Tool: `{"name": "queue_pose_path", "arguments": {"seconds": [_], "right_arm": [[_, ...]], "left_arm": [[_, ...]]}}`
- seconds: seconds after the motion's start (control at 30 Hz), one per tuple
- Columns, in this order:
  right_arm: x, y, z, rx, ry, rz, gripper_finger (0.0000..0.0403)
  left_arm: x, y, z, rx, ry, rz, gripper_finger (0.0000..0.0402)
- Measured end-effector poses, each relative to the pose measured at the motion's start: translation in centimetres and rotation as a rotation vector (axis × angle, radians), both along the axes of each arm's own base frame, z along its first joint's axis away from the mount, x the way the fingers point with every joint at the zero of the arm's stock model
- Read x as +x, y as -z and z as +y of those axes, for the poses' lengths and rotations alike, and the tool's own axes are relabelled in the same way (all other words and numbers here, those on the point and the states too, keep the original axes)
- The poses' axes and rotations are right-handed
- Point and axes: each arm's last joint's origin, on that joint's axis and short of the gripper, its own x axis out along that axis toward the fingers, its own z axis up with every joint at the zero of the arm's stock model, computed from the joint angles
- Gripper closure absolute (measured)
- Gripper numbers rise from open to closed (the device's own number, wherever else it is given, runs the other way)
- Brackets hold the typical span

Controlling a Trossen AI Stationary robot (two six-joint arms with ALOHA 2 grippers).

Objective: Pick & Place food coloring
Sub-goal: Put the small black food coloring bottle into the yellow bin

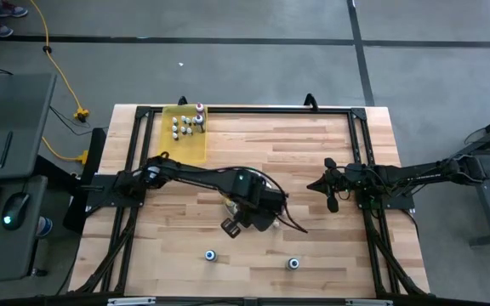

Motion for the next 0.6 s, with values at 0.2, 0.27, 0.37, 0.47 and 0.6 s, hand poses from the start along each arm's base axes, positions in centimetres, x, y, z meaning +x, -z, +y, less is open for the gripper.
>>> {"name": "queue_pose_path", "arguments": {"seconds": [0.2,0.27,0.37,0.47,0.6], "right_arm": [[0.0,0.0,0.0,0.0,0.0,-0.001,0.0402],[0.0,0.0,0.0,0.0,0.0,-0.001,0.0402],[0.0,0.0,0.0,0.0,0.0,0.0,0.0402],[0.0,0.0,0.0,0.0,0.0,0.0,0.0402],[0.0,0.0,0.0,0.0,0.0,0.003,0.0402]], "left_arm": [[-0.9,-1.4,2.2,-0.001,-0.097,0.036,0.0346],[-1.0,-1.6,2.8,0.0,-0.11,0.035,0.0346],[-1.5,-2.3,3.4,-0.001,-0.122,0.032,0.0346],[-2.4,-2.8,3.8,-0.006,-0.12,0.025,0.0346],[-4.1,-2.3,4.6,-0.008,-0.118,-0.007,0.0346]]}}
